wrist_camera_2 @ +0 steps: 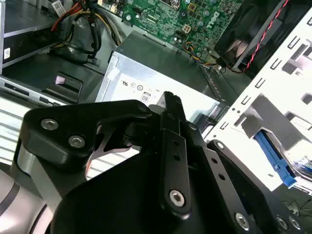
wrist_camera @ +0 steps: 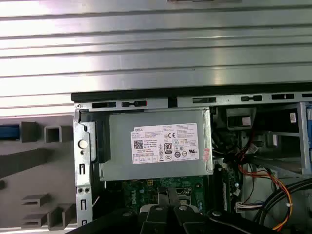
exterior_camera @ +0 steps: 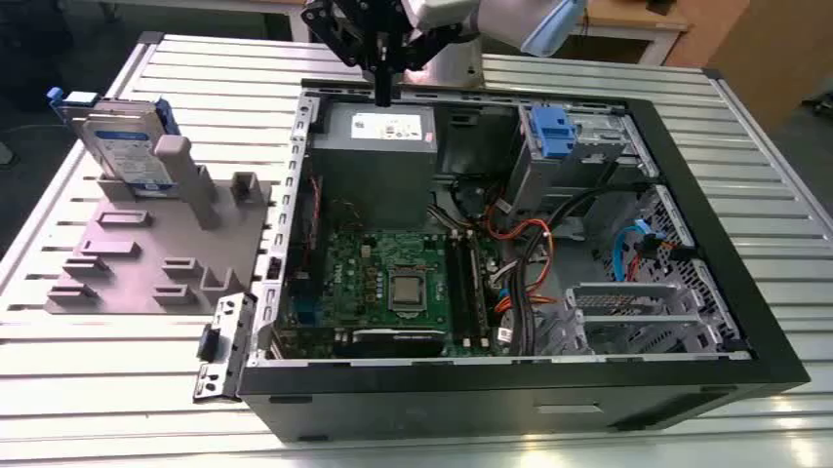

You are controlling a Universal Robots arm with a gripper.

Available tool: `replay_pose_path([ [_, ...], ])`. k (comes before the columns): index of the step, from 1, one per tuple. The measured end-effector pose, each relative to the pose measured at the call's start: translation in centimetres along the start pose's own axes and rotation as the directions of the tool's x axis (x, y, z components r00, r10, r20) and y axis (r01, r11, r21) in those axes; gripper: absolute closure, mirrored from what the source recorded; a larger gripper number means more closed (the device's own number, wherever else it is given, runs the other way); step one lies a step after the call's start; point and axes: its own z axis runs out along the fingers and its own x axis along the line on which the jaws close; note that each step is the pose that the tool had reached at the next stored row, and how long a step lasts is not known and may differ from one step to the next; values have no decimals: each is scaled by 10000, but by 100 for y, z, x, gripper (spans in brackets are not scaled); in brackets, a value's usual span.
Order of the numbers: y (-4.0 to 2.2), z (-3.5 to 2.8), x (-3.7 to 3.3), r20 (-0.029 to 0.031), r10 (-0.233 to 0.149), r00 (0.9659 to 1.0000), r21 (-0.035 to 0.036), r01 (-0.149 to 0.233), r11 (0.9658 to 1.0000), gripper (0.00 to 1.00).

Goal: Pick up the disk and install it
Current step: 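Reach for the disk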

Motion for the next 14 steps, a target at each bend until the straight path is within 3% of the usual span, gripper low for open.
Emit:
replay_pose_path([
  [14,-3,2,46,0,0,10000,0,0,10000,89],
])
